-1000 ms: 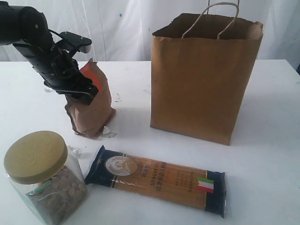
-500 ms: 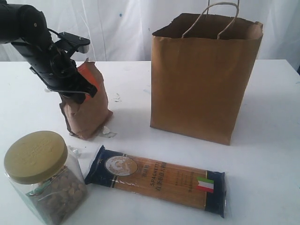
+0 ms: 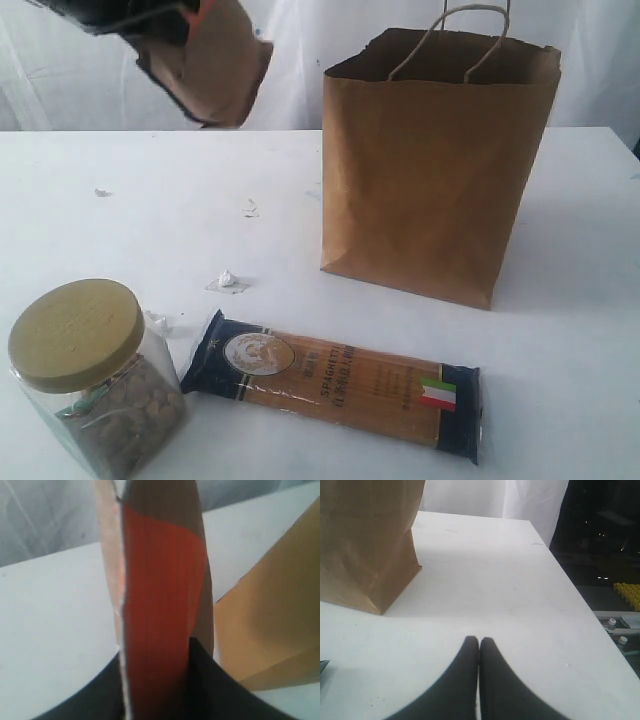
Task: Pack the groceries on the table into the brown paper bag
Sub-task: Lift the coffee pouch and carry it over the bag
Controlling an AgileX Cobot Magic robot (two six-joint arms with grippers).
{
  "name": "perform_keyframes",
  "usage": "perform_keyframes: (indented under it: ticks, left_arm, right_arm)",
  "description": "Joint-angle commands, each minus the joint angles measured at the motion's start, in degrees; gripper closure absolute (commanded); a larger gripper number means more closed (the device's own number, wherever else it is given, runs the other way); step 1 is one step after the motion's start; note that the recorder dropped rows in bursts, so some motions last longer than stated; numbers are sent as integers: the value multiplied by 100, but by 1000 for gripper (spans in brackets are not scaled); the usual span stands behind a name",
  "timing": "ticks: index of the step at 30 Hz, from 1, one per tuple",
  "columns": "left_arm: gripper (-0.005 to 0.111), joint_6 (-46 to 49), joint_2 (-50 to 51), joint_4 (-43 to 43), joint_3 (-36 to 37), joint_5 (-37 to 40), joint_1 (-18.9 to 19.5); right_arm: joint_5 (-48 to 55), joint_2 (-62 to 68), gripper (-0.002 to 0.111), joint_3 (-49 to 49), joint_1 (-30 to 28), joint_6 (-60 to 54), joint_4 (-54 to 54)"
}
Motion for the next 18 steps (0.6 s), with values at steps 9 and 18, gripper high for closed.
perform_keyframes:
  ticks: [9, 18]
  left_arm:
    - [107, 6239, -206, -5124, -679, -253, -914]
    - [107, 8499, 378, -5392, -679, -823, -1644]
  right_arm:
    - [-9, -26, 108, 10, -20, 20, -6]
    - [-9, -26, 108, 10, -20, 20, -6]
